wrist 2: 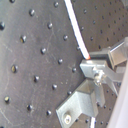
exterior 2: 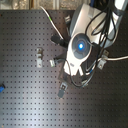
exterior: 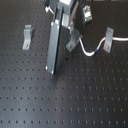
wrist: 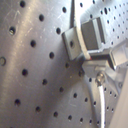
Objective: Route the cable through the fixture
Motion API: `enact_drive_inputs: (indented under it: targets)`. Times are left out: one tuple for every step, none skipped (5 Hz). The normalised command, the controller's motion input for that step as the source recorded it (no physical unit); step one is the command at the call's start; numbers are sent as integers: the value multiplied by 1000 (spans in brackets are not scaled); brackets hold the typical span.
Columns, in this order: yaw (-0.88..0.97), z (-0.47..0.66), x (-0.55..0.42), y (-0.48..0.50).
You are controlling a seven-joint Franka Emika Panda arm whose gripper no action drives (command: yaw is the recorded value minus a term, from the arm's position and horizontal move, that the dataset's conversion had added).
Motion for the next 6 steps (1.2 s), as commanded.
enact_drive_inputs:
  targets:
    - [0, -442, -35, -112]
    - [29, -459, -48, -154]
    - [31, -311, -46, -110]
    - [303, -143, 4, 7]
    - [660, -50, 113, 225]
    - [666, -71, 155, 217]
